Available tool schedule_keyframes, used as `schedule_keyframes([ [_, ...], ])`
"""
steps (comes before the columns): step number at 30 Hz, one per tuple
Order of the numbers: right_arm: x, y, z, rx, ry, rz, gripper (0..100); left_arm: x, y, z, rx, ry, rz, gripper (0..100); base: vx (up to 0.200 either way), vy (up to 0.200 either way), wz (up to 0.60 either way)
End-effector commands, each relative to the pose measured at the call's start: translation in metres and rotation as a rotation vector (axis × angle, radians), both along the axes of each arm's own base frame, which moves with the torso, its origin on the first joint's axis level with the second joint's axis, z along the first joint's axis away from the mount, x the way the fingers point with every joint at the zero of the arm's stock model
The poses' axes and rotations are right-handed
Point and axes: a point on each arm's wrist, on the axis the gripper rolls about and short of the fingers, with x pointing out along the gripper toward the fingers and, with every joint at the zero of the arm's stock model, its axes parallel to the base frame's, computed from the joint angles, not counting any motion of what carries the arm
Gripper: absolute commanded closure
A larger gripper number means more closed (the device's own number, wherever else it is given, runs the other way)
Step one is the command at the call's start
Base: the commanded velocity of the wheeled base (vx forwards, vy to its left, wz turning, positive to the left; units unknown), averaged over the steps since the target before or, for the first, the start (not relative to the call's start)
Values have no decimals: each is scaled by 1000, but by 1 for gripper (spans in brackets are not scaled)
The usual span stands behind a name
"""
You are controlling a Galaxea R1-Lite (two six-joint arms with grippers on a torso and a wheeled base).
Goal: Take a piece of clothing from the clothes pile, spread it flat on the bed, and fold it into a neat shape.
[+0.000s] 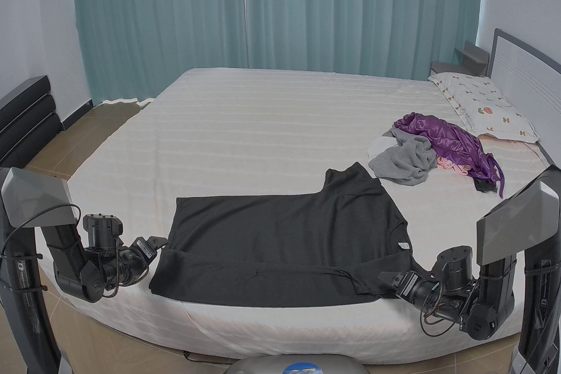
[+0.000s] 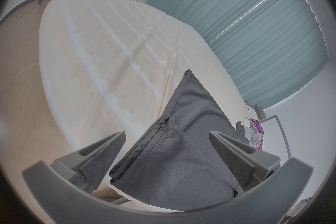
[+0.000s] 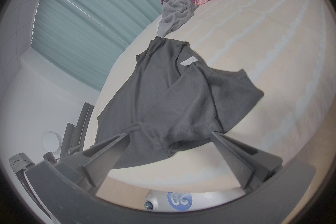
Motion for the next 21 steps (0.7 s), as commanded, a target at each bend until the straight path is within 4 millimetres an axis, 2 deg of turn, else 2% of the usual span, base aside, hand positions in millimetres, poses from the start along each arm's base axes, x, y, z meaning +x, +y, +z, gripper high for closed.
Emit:
schedule_keyframes([
  [1, 6, -10, 7, 2, -34, -36, 0, 0, 0, -1, 1, 2, -1, 0, 0, 0, 0],
  [5, 13, -21, 5, -5, -39, -66, 0, 0, 0, 0, 1, 1, -1, 0, 0, 0, 0],
  [16, 19, -20, -15, -10, 5, -58, 0, 0, 0, 0, 2, 1, 1, 0, 0, 0, 0],
  [17, 19, -20, -17, -12, 10, -58, 100, 0, 0, 0, 1, 1, -1, 0, 0, 0, 0],
  [21, 18, -21, -19, -17, 20, -63, 100, 0, 0, 0, 1, 1, -1, 0, 0, 0, 0],
])
